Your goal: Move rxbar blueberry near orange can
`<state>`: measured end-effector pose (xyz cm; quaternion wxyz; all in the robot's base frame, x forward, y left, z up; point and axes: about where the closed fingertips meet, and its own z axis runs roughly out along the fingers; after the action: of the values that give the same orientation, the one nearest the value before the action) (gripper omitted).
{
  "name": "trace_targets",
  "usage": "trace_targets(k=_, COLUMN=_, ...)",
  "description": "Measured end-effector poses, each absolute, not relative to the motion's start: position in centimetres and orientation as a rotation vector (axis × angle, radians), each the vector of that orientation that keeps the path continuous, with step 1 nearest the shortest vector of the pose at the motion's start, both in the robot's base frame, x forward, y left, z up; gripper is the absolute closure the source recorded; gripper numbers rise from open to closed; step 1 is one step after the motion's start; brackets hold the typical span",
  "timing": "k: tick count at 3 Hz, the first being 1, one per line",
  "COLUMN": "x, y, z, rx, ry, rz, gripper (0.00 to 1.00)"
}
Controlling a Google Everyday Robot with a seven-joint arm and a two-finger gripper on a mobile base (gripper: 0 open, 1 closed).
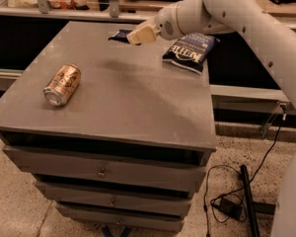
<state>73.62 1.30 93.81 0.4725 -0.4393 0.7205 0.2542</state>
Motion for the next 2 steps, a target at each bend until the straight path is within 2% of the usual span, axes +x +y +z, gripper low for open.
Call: trace_targets(k=2, x=67.5, y=3.2, z=88.2, rx=-1.155, ry=1.810, rz=0.725, gripper=1.00)
